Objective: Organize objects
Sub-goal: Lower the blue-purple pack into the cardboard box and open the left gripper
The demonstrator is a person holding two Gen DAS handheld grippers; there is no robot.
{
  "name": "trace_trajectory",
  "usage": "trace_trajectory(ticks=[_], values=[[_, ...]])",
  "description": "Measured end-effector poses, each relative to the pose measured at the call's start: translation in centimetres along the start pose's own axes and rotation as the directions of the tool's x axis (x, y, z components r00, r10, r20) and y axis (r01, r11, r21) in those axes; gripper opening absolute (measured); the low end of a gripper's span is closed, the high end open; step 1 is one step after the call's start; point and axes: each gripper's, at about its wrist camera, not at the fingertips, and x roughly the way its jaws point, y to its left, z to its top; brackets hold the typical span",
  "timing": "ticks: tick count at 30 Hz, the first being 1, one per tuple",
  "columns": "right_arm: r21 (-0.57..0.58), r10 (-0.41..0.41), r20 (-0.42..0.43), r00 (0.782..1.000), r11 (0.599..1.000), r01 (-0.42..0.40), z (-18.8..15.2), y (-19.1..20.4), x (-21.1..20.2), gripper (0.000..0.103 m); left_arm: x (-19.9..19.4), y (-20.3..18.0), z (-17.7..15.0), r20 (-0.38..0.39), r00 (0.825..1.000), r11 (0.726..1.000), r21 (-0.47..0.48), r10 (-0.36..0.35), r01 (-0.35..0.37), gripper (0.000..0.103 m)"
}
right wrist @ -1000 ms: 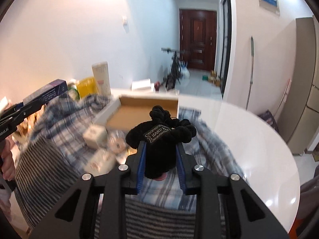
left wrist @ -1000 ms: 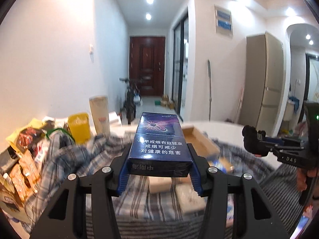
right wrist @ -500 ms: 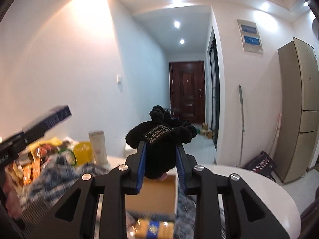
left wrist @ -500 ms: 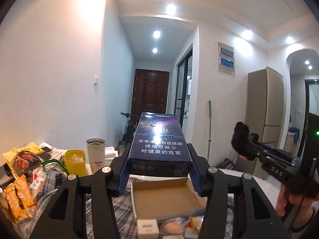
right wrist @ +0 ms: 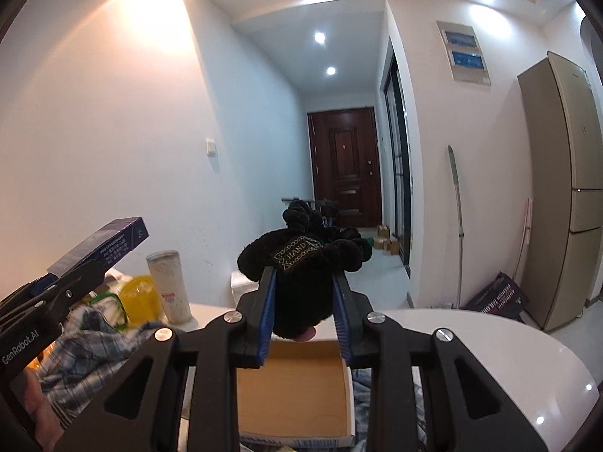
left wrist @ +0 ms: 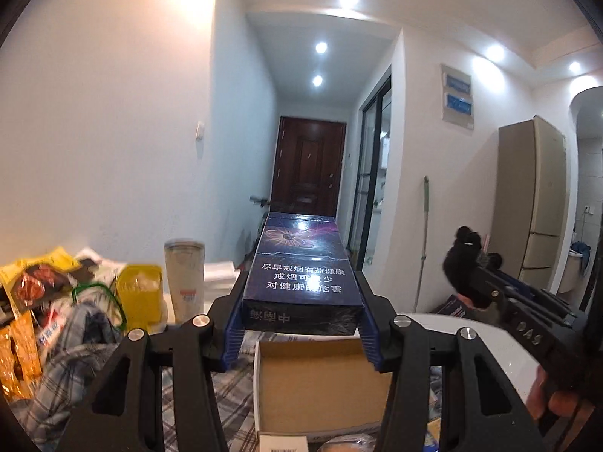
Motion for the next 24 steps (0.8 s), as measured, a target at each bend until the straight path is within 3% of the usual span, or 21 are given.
trace_trajectory(ticks=[3, 10, 19, 24], values=[[0.007, -0.012, -0.045, 0.999, 1.0, 0.012, -1.3, -1.3, 1.1, 0.027, 3.4, 1.0, -1.6, -0.14, 0.99, 0.999, -0.035, -0.012, 0.007, 0.053], [-0.024, -0.018, -0.142, 0.99, 1.0, 0.015, -4.1, -2.9, 2.8, 0.027, 8.3, 2.6, -5.4, -0.324, 0.946, 0.996, -0.087, -0.034, 0.006, 0.053], [-0.048, -0.025, -0.237, 0.971, 0.999, 0.014, -5.9, -3.2, 4.5, 0.027, 11.2, 2.2, -8.1, -0.455, 0.89, 0.999, -0.039, 0.012, -0.034, 0.053], [-0.057, -0.021, -0.251, 0.968, 0.998, 0.007, -6.0, -3.3, 4.9, 0.027, 12.6, 2.6, -9.3, -0.516, 0.856, 0.996, -0.074, -0.002, -0.043, 0.053]])
